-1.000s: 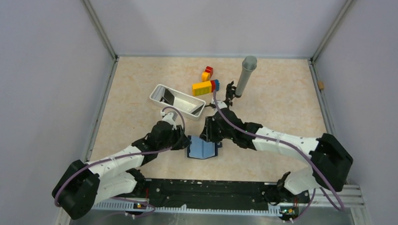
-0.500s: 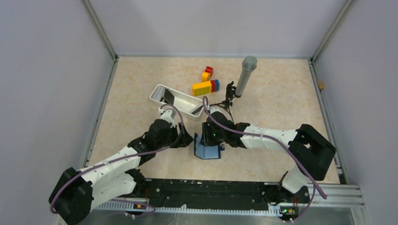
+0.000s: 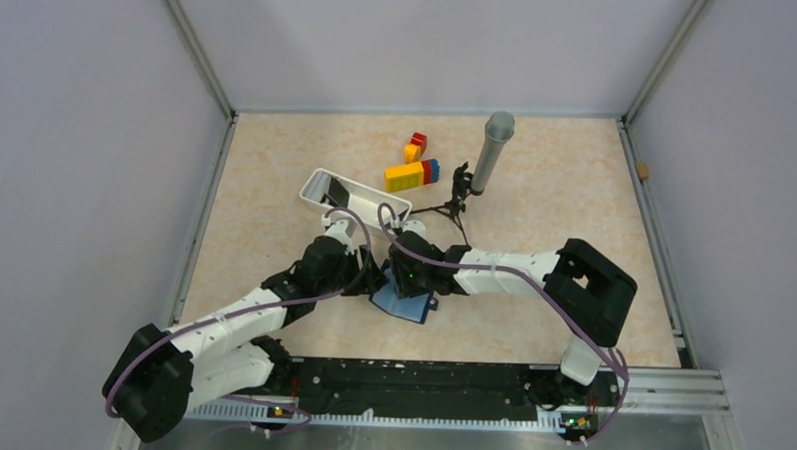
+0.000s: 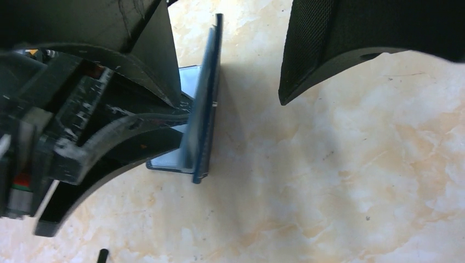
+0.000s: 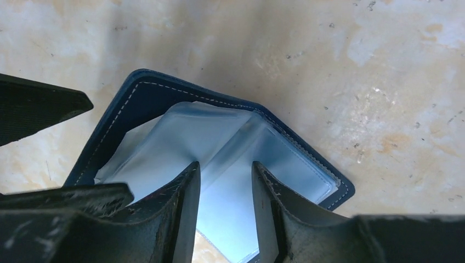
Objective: Put the credit cards into the card holder
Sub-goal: Open the card holder at the center of the board.
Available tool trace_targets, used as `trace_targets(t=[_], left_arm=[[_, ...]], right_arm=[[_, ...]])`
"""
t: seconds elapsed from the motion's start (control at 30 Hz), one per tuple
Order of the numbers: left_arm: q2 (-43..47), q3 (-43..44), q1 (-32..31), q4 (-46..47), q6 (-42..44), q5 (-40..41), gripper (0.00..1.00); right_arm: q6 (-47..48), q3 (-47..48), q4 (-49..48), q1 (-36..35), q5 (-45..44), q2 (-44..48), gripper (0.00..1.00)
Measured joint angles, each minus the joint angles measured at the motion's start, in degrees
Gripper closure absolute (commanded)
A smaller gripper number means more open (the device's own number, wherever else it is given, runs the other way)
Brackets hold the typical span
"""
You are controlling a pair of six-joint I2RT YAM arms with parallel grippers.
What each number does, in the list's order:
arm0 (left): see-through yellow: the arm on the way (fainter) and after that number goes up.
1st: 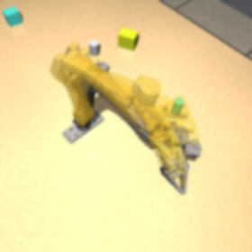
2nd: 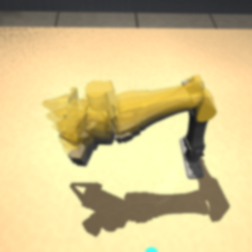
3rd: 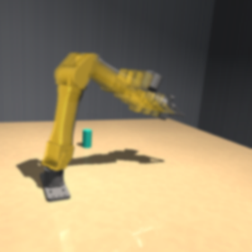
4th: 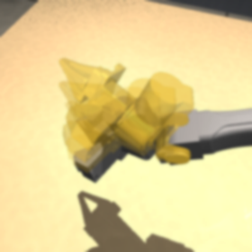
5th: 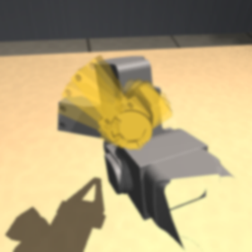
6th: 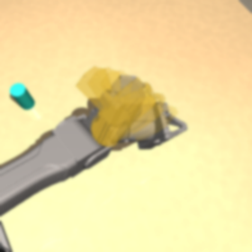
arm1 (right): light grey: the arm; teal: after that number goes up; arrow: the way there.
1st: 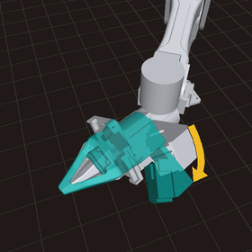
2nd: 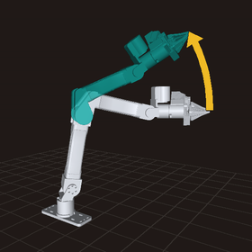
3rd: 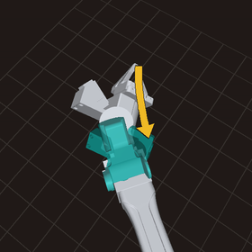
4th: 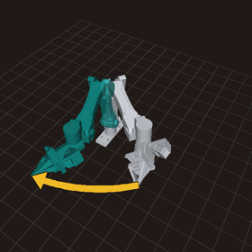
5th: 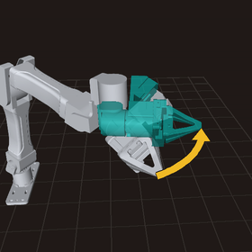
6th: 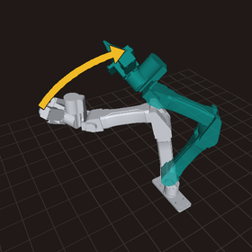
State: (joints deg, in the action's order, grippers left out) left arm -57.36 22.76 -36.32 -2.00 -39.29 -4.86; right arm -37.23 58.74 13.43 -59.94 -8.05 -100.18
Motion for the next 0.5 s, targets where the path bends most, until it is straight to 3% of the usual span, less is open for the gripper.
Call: trace_targets(t=[0.27,0.43,0.5], left_arm=[[-3.7,-2.2,0.2,1.6,-1.5,1.7,0.44],[-5.8,-3.2,0.2,3.1,-2.1,1.8,0.62],[-5.9,-3.2,0.2,3.2,-2.3,2.8,0.65]], right_arm=[[-0.7,0.6,1.5,-0.8,-3.9,-0.6,0.55],[-1.0,0.7,1.3,-0.8,-4.2,-0.7,0.53],[-1.4,0.7,1.2,-0.9,-4.3,-0.7,0.51]])
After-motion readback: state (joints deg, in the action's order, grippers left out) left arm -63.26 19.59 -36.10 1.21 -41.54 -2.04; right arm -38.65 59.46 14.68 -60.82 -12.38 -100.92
